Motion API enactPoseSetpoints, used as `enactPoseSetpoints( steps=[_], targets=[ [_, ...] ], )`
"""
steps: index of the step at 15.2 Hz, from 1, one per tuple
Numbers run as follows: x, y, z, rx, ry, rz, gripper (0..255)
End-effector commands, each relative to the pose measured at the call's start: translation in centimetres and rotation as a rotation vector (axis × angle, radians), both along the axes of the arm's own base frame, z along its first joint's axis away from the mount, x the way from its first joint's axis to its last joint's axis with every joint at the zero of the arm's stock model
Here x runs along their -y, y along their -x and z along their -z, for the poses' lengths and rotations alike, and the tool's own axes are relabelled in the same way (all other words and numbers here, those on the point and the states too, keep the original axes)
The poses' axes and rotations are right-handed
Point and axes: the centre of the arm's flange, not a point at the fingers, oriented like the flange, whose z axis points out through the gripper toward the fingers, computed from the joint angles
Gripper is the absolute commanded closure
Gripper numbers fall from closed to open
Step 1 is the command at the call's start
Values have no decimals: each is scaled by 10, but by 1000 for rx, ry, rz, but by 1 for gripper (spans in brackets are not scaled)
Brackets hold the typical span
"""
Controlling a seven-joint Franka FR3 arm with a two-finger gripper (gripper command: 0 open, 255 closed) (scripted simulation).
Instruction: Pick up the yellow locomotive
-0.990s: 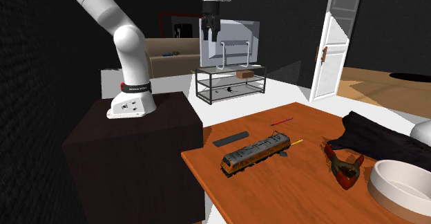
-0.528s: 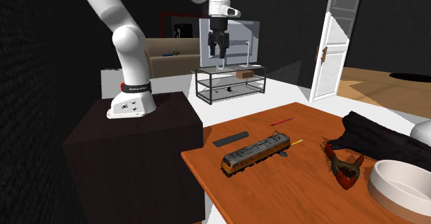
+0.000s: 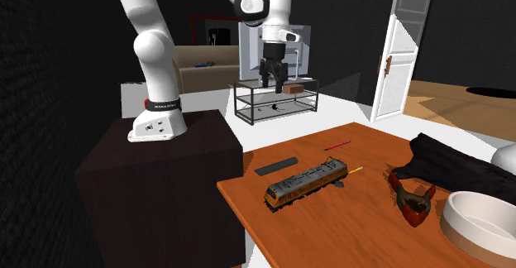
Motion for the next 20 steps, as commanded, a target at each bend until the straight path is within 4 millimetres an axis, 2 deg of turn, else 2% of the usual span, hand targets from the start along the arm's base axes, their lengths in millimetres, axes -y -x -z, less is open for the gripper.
enactPoseSetpoints(
  steps=[1, 20],
  targets=[
    [17, -7, 21, 0, 6, -4, 0],
    [184, -57, 196, -14, 49, -31, 0]
  ],
)
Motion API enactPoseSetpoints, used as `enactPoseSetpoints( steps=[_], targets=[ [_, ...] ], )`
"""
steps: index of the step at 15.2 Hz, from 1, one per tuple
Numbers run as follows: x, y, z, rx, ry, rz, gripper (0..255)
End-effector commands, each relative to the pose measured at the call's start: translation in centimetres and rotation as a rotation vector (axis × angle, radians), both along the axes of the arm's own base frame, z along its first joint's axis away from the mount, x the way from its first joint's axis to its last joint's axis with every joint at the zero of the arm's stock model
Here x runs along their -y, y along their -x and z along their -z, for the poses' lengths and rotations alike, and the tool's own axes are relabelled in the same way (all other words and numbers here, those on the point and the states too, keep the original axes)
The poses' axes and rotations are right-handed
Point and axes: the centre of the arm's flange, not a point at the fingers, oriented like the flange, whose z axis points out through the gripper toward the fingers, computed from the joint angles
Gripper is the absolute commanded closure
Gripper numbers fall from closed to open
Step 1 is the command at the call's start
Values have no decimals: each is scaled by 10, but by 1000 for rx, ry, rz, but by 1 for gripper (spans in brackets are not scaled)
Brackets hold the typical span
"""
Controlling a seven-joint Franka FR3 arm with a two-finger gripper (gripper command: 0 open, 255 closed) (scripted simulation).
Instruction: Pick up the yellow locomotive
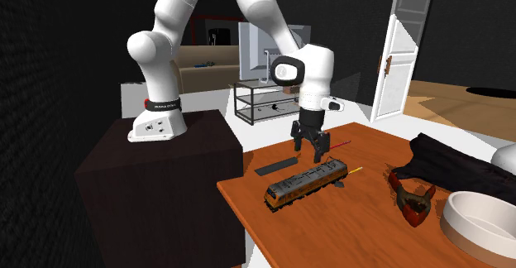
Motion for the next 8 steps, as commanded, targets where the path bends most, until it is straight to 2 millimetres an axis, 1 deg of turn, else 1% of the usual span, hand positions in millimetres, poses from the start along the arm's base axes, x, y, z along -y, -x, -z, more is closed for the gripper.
enactPoseSetpoints(
  steps=[1, 2, 3, 8],
  targets=[
    [18, -5, 19, -1, 4, -4, 0],
    [27, -8, 28, -2, 6, -5, 0],
    [28, -8, 29, -2, 6, -5, 0],
    [28, -8, 55, -2, 6, -5, 0]
  ],
)
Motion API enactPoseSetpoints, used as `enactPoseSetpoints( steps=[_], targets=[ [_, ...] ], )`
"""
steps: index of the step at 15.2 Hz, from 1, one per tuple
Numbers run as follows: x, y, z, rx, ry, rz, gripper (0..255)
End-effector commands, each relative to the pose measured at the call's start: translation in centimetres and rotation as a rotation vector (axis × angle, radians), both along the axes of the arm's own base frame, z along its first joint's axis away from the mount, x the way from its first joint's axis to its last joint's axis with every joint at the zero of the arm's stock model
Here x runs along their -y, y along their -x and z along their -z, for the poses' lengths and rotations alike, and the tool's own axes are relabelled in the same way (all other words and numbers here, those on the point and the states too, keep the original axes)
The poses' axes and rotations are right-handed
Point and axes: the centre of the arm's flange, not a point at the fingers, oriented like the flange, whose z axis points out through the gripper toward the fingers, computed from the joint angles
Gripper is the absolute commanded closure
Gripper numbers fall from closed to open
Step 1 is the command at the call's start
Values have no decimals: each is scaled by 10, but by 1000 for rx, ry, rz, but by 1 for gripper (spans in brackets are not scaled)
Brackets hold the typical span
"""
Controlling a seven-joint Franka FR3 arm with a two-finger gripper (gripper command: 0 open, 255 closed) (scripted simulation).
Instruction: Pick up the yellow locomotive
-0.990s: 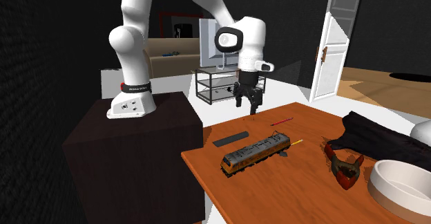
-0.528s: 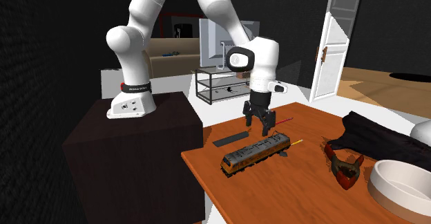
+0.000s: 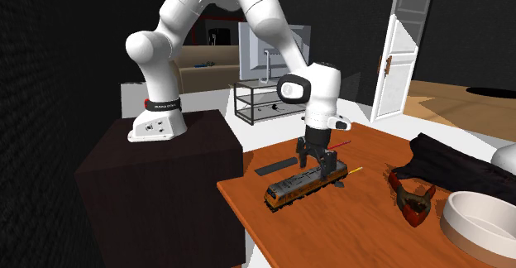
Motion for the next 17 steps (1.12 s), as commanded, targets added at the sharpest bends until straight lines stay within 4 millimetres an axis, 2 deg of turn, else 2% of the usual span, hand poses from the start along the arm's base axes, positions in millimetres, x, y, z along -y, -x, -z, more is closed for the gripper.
enactPoseSetpoints(
  steps=[1, 2, 4, 5, 14, 17],
  targets=[
    [0, 0, 12, 0, 0, 0, 0],
    [0, 0, 20, 0, 0, 0, 0],
    [0, 0, 20, 0, 0, 0, 0],
    [0, 0, 19, 0, 0, 0, 255],
    [0, 0, 20, 0, 0, 0, 255],
    [0, 0, 4, 0, 0, 0, 255]
  ],
)
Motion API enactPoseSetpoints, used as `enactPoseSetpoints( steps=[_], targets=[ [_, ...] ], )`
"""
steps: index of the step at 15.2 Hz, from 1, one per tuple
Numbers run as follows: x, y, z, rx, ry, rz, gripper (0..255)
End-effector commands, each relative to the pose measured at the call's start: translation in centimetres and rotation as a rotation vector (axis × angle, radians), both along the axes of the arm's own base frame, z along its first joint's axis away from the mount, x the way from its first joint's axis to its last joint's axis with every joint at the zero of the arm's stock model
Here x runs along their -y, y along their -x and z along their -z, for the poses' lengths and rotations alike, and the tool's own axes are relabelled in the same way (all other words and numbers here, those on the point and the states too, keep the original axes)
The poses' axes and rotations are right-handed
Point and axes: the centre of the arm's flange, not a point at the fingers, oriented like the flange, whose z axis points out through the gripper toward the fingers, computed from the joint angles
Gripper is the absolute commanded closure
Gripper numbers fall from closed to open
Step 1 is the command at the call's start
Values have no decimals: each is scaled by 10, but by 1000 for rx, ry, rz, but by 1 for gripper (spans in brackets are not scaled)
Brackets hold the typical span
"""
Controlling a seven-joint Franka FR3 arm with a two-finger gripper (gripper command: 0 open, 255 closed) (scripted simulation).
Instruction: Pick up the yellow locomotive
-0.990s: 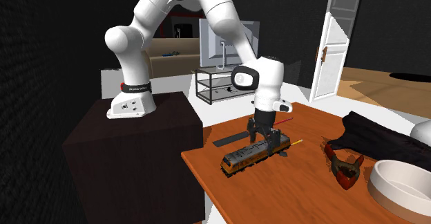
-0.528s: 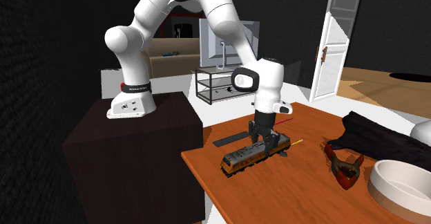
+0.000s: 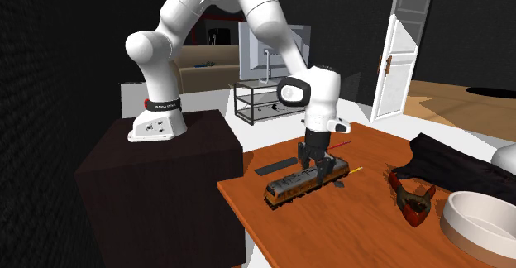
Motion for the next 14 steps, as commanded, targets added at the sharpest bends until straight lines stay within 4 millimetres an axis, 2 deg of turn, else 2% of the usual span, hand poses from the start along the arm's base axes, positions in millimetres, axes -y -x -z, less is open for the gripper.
enactPoseSetpoints(
  steps=[1, 12, 14],
  targets=[
    [0, 0, -10, 1, 1, 0, 255],
    [0, 0, -68, 1, 1, 0, 255],
    [0, 0, -69, 1, 1, 0, 255]
  ],
)
